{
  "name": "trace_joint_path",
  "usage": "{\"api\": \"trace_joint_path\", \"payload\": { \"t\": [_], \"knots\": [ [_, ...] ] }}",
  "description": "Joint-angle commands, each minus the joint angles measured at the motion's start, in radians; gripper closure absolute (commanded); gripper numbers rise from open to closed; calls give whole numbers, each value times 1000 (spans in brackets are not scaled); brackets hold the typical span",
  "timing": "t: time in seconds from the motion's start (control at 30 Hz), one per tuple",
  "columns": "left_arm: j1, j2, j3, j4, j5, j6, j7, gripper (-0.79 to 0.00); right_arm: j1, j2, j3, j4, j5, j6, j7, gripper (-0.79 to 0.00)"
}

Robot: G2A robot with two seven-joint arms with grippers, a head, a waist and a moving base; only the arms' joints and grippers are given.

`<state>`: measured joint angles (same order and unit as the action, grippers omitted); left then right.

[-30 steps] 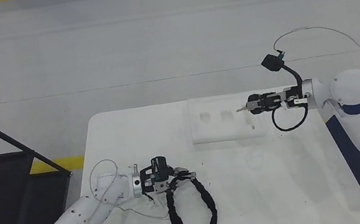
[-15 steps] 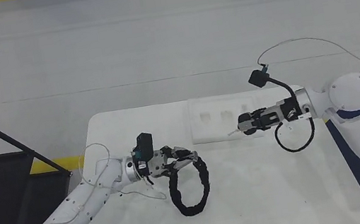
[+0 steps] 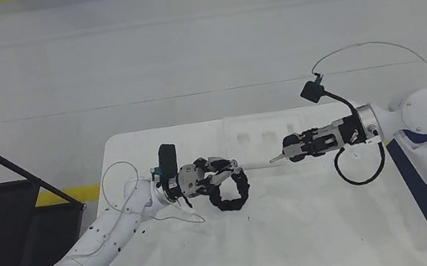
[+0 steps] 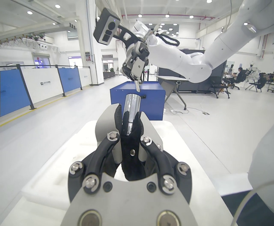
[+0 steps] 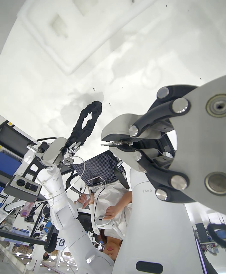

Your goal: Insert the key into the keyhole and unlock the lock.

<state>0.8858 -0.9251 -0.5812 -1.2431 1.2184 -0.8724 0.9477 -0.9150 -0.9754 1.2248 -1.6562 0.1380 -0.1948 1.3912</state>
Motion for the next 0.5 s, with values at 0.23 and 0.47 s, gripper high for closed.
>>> {"api": "trace_joint_path", "payload": {
  "t": [0.23,0.47],
  "knots": [
    [0,0,0,0,2,-1,-1,0,0,0,0,1,0,0,1,0],
    [9,-1,-4,-3,-11,20,-15,0,-18,2,-16,52,-17,50,-45,0]
  ]
}}
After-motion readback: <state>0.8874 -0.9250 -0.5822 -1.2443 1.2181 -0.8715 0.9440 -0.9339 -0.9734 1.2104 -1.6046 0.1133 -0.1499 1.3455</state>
